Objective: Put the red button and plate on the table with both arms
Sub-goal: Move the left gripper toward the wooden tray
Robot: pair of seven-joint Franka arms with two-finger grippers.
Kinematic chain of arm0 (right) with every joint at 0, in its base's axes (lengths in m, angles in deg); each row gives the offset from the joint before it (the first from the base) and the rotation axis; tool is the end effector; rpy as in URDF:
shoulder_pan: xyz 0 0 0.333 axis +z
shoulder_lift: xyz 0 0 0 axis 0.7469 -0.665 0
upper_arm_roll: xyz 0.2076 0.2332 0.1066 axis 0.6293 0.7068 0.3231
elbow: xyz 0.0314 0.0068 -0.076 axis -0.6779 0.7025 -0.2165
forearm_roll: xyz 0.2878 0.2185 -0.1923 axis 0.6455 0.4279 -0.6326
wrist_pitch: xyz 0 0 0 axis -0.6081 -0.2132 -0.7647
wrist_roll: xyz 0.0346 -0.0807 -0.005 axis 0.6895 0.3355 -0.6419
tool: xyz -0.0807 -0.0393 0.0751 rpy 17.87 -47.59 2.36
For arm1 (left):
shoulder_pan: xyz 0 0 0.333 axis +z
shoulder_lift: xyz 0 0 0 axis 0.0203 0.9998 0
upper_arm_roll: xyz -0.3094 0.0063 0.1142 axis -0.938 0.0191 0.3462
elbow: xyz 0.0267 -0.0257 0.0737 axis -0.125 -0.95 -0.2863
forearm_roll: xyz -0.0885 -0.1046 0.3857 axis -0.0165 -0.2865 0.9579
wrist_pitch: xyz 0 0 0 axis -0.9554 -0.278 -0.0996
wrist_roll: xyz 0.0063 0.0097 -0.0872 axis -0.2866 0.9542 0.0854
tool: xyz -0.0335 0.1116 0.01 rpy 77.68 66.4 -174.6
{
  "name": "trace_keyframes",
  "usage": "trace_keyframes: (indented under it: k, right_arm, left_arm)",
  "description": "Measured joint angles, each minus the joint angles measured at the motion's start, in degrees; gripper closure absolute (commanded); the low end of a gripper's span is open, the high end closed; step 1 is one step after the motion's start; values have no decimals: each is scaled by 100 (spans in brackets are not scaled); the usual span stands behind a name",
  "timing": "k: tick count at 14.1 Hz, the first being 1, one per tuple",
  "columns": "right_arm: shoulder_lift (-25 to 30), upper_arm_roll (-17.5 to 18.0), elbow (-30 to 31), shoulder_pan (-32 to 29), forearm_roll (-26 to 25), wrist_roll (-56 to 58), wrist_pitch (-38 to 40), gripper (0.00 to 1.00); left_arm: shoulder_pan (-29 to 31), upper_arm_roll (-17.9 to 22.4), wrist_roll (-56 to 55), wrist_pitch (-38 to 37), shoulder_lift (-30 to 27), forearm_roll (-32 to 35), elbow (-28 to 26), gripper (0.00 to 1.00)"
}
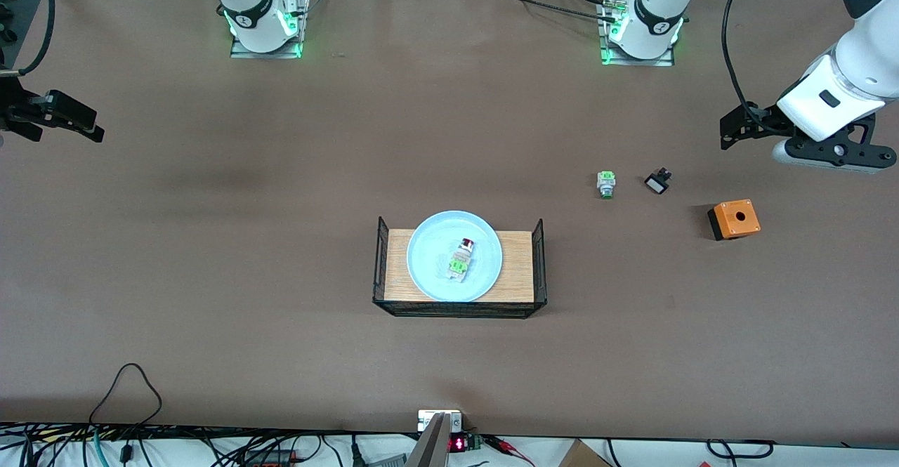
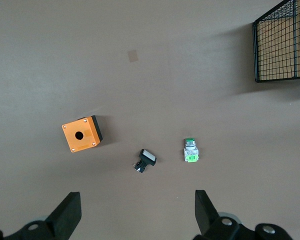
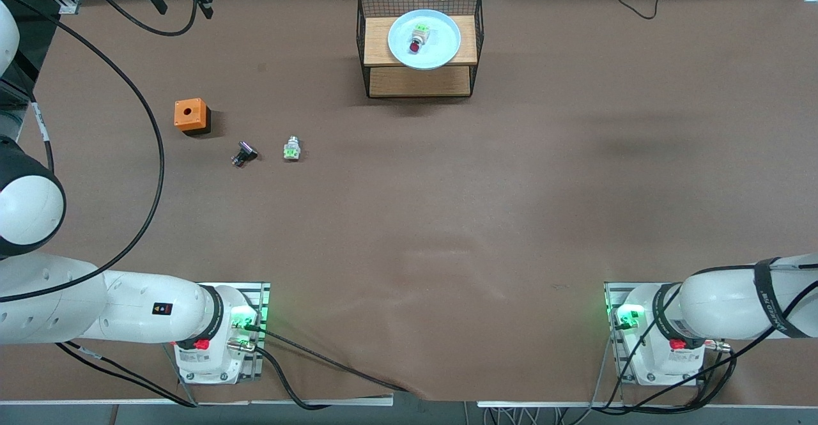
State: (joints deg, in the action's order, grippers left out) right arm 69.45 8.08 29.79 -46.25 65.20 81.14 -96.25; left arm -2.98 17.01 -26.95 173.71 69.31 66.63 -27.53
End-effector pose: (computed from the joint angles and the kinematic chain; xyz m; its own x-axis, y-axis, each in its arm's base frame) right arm 0.5802 -0.0293 0.6161 0.9999 -0.0095 -0.0143 -0.0097 -0.9999 -0.0074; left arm 0.5686 -0.0469 0.5748 0.9917 -0.1196 -0.0466 -0.1205 -0.9926 -0.0151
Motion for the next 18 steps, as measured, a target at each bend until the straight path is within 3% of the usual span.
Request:
trace_keyframes:
  k: [18]
  right_arm:
    - [0,-13,0,0,0,0,1,0]
  left_arm:
    - [-54,-70,-26,-480,114,-2,5,0]
